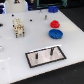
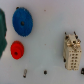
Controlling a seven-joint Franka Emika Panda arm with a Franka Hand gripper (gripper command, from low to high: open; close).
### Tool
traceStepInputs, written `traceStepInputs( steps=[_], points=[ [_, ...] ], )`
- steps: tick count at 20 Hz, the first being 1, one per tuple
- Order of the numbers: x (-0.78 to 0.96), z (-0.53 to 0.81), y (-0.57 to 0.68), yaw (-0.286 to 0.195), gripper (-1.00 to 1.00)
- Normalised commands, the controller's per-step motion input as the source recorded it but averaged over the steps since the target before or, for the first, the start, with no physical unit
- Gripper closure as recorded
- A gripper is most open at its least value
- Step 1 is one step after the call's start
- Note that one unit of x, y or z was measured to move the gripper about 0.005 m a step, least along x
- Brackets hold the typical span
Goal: Insert the blue gear onto the right peg, followed by the red gear
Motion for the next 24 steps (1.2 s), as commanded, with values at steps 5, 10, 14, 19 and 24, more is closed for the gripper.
traceStepInputs(
  steps=[5,10,14,19,24],
  points=[
    [-0.42,-0.16,0.66,0.0,-1.0],
    [-0.29,-0.27,0.64,0.0,-1.0],
    [-0.17,-0.44,0.45,0.0,-1.0],
    [-0.14,-0.54,0.34,0.0,-1.0],
    [-0.18,-0.54,0.13,0.0,-1.0]
  ],
)
